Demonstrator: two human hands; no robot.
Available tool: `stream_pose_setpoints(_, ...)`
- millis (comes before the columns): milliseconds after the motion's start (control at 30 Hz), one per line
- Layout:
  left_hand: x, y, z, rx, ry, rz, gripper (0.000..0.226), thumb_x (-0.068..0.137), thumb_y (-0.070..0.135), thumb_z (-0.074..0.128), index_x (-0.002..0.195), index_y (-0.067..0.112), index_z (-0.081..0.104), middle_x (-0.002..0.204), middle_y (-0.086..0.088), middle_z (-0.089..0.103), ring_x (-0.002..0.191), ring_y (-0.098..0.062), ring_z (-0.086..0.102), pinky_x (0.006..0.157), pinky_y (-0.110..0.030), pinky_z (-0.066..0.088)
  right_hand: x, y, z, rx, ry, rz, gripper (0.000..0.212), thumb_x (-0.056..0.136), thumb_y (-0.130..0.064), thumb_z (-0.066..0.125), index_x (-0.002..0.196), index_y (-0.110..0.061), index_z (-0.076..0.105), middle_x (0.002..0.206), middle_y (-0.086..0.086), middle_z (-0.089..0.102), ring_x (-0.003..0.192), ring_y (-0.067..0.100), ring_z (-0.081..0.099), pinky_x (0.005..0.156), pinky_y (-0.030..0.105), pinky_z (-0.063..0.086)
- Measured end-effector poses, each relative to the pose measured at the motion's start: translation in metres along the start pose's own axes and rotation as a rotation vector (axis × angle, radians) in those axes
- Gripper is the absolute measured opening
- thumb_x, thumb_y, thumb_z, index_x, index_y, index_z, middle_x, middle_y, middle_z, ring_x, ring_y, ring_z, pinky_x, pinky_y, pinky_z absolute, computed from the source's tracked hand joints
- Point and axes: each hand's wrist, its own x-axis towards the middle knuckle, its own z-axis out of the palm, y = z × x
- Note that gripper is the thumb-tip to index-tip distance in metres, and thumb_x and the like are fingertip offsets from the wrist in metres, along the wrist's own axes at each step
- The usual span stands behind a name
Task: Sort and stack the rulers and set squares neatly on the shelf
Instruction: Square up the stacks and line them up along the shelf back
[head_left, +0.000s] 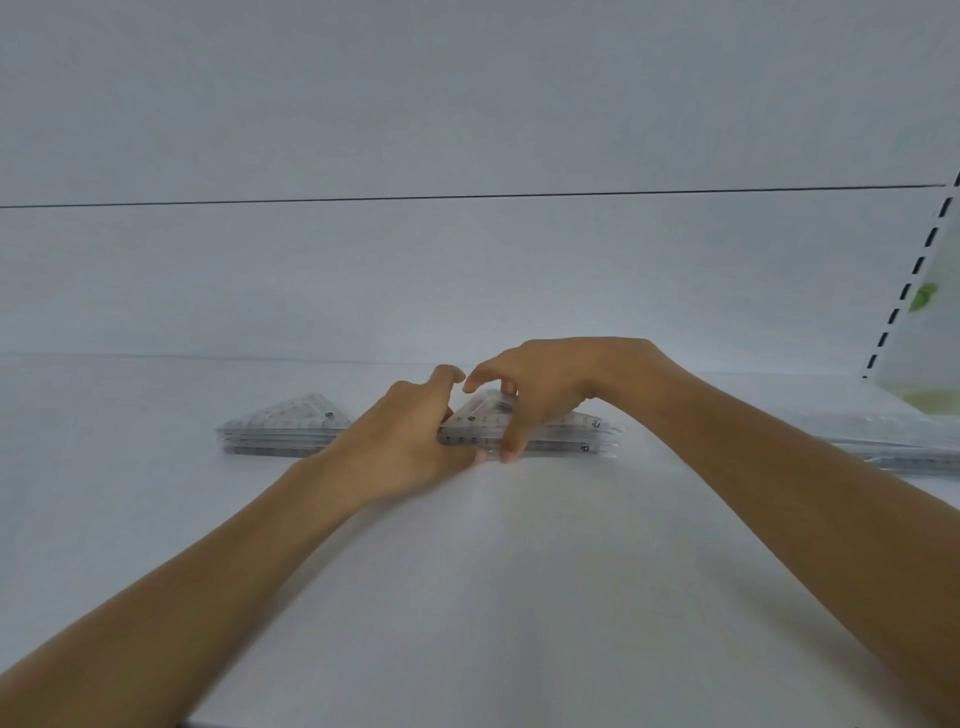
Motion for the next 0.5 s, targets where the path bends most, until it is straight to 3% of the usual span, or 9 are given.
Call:
stream_pose_setpoints(100, -0.001, 0.002, -0.001, -0.006, -0.014, 0.024, 0.071, 0.077, 0.032, 0.067, 0.137, 0.025, 0.029, 0.083, 0.022, 0.055, 0.075, 0.006, 0.052, 0.068, -0.016, 0.045, 0.0, -0.001, 0.0, -0.036, -0.007, 0.017, 0.079, 0.067, -0.037, 0.077, 0.134, -0.037, 0.037, 0.106, -0.008, 0.042, 0.104, 0.022, 0.057, 0.086, 0.034, 0.05)
stream_pose_setpoints(233, -0.003, 0.004, -0.003, 0.034, -0.026, 0.023, 0.067, 0.077, 0.026, 0.065, 0.136, 0.021, 0.034, 0.092, 0.017, 0.057, 0.078, 0.0, 0.055, 0.07, -0.02, 0.047, 0.002, -0.005, 0.002, -0.067, -0.032, 0.043, 0.075, 0.066, -0.032, 0.073, 0.132, -0.038, 0.038, 0.106, -0.008, 0.045, 0.103, 0.023, 0.057, 0.085, 0.036, 0.05)
stream_pose_setpoints(400, -0.006, 0.005, -0.009, 0.116, -0.018, -0.068, 0.062, 0.074, 0.035, 0.066, 0.129, 0.02, 0.043, 0.083, 0.018, 0.052, 0.083, -0.01, 0.055, 0.075, -0.028, 0.049, 0.008, -0.019, -0.004, -0.124, -0.112, 0.077, 0.076, 0.066, -0.025, 0.074, 0.132, -0.036, 0.038, 0.108, -0.006, 0.049, 0.082, 0.015, 0.057, 0.06, 0.026, 0.051)
stream_pose_setpoints(500, -0.007, 0.007, -0.011, 0.12, -0.028, -0.062, 0.056, 0.077, 0.033, 0.065, 0.127, 0.02, 0.045, 0.084, 0.014, 0.052, 0.086, -0.012, 0.057, 0.079, -0.033, 0.051, 0.012, -0.022, -0.007, -0.134, -0.135, 0.077, 0.078, 0.064, -0.022, 0.075, 0.131, -0.035, 0.039, 0.12, -0.002, 0.05, 0.095, 0.021, 0.06, 0.061, 0.027, 0.054)
